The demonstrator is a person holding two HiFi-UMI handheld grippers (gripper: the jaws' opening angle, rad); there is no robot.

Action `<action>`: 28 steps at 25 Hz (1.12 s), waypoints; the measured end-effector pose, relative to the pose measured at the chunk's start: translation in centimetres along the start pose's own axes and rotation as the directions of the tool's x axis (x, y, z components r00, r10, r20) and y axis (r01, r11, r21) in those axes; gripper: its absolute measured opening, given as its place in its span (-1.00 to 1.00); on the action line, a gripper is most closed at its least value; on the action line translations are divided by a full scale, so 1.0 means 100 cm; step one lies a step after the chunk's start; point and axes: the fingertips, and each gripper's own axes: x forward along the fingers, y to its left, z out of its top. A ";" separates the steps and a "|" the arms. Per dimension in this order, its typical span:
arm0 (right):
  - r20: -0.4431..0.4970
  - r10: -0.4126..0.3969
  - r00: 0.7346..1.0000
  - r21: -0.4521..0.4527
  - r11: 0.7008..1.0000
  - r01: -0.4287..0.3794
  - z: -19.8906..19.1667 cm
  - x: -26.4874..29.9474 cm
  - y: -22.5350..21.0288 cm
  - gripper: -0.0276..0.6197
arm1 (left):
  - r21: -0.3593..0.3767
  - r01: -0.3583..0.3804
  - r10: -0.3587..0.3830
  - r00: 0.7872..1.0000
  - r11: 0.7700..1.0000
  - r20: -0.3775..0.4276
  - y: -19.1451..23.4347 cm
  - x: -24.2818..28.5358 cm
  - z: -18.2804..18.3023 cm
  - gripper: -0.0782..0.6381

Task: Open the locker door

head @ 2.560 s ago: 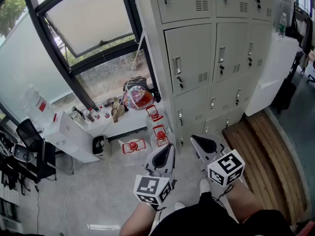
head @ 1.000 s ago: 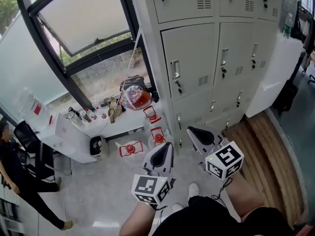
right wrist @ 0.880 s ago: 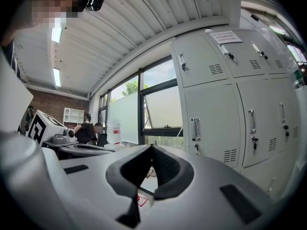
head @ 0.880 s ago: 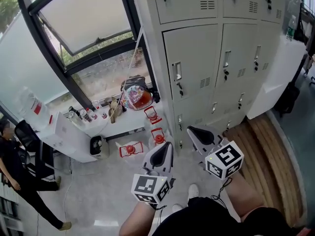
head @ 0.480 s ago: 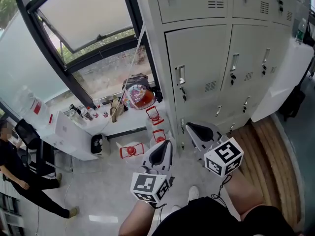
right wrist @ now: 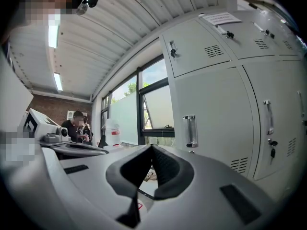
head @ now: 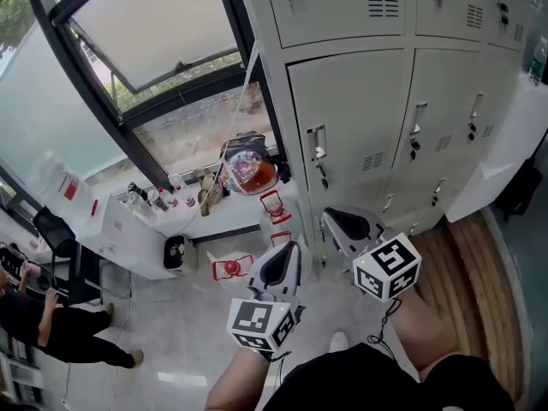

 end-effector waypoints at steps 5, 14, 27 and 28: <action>0.007 0.014 1.000 0.000 1.000 -0.014 0.002 0.008 -0.014 -0.75 | 0.013 -0.023 0.023 1.000 1.000 0.012 0.000 0.012 0.005 -0.73; 0.007 0.035 0.999 0.016 0.999 -0.035 -0.001 0.024 -0.026 -0.75 | 0.008 -0.054 0.054 0.998 0.998 0.007 0.005 0.020 0.003 -0.73; 0.014 -0.064 0.998 0.033 0.997 0.064 0.000 0.061 -0.050 -0.75 | 0.005 0.026 -0.026 1.000 1.000 -0.013 0.038 0.048 0.003 -0.73; 0.014 -0.084 0.996 0.034 0.996 0.083 0.000 0.065 -0.053 -0.75 | 0.006 0.036 -0.036 0.999 0.999 -0.014 0.043 0.051 0.004 -0.73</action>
